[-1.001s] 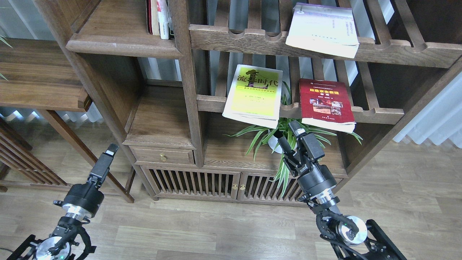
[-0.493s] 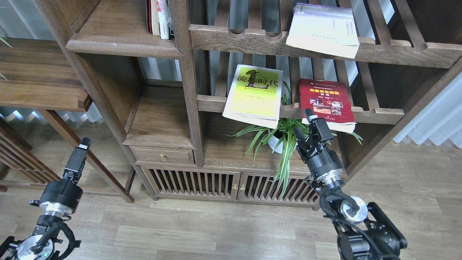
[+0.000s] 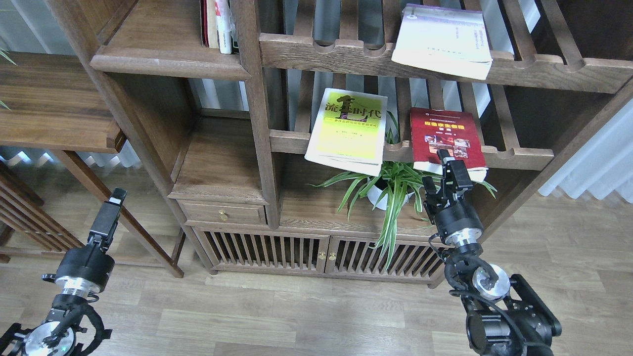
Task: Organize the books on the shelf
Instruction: 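Grasp the red book with the right gripper and pull it off the shelf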
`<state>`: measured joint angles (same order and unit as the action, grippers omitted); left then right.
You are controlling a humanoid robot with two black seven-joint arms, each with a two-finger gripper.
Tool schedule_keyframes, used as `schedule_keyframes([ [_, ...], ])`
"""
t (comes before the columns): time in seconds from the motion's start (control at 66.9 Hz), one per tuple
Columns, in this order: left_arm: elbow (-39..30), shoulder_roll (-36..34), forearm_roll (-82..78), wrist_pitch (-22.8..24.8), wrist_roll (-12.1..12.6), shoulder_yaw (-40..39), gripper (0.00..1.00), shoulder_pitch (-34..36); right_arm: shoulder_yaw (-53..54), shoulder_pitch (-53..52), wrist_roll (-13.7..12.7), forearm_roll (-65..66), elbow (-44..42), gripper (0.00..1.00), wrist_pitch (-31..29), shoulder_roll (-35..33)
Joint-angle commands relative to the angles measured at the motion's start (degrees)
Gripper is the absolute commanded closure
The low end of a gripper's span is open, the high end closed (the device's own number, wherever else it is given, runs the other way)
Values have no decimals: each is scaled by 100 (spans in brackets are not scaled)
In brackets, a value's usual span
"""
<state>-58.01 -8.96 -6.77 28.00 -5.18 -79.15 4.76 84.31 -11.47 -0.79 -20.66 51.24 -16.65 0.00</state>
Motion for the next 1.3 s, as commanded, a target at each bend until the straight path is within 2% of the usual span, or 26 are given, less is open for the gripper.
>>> schedule_keyframes([
  [0.0, 0, 0, 0, 0, 0, -12, 0, -2, 138, -84, 211, -8, 0, 22, 163, 0],
  [0.12, 0, 0, 0, 0, 0, -12, 0, -2, 165, -93, 413, -35, 0, 40, 163, 0],
  [0.194, 0, 0, 0, 0, 0, -12, 0, -2, 165, -93, 431, -35, 0, 52, 171, 0],
  [0.329, 0, 0, 0, 0, -9, -30, 0, -2, 156, -93, 448, -35, -9, 65, 171, 0],
  [0.359, 0, 0, 0, 0, -9, -39, 0, -2, 156, -93, 448, -35, -9, 69, 171, 0],
  [0.374, 0, 0, 0, 0, -9, -73, 0, -10, 138, -93, 448, -35, -9, 76, 171, 0],
  [0.613, 9, -9, 27, 0, -9, -188, 0, -45, 59, -75, 448, -26, -9, 95, 92, 0],
  [0.762, 44, -9, 97, 0, 0, -188, 0, -72, 68, 4, 448, -78, 44, 95, -285, 0],
  [0.897, 53, -9, 97, 0, -9, -179, 0, -81, 68, 460, 413, -377, 474, 96, -1135, 0],
  [1.106, 158, -18, 194, 0, -9, -188, 0, -81, 164, 1814, 413, -1264, 1256, 96, -1135, 0],
  [1.121, 176, -18, 211, 0, -9, -188, 0, -89, 217, 2128, 431, -1674, 1344, 96, -1135, 0],
  [1.285, 193, 0, 211, 0, 9, -74, 0, -133, 138, 2992, 431, -2443, 1424, 96, -1135, 0],
])
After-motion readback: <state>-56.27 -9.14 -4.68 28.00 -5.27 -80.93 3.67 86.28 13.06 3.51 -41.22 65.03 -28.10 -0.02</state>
